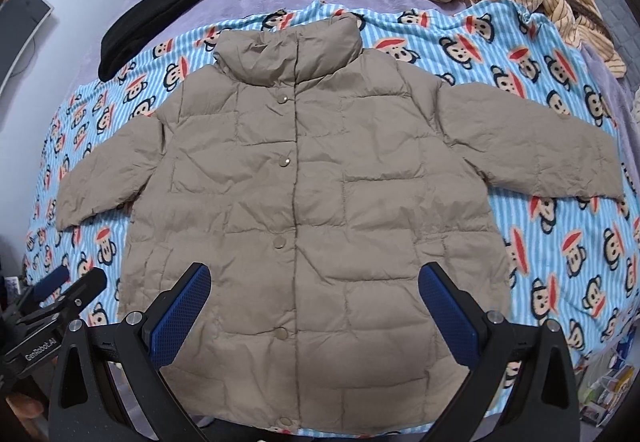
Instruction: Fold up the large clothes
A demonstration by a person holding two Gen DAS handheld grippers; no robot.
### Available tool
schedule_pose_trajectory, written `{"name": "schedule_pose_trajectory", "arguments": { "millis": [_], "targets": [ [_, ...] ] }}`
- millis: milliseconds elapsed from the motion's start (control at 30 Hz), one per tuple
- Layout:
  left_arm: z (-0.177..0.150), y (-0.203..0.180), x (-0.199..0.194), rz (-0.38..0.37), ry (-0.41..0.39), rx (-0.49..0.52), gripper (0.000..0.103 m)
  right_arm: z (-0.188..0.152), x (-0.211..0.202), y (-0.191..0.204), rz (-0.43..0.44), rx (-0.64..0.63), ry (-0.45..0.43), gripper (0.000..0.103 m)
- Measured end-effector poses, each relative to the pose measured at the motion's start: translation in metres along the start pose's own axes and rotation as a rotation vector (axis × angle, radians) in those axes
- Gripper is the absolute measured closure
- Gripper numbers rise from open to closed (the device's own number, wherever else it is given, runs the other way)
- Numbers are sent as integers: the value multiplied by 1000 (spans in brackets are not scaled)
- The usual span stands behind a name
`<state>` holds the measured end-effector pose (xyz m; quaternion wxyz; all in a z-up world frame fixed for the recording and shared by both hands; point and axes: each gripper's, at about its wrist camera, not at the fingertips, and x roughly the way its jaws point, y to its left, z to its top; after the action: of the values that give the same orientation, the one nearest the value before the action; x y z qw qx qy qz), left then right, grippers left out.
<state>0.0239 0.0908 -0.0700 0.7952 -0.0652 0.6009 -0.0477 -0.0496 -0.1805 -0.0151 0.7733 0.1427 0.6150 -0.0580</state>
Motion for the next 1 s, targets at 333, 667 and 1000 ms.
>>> {"name": "schedule_pose_trajectory", "arguments": {
  "millis": [333, 667, 1000],
  "targets": [
    [35, 127, 72, -70, -65, -237, 0, 0, 89, 71, 88, -85, 168, 0],
    [89, 269, 139, -161, -137, -561, 2, 7, 138, 119, 110, -124, 152, 0],
    [146, 327, 153, -116, -237, -641, 96, 45, 165, 165, 185, -141, 80, 0]
  ]
}}
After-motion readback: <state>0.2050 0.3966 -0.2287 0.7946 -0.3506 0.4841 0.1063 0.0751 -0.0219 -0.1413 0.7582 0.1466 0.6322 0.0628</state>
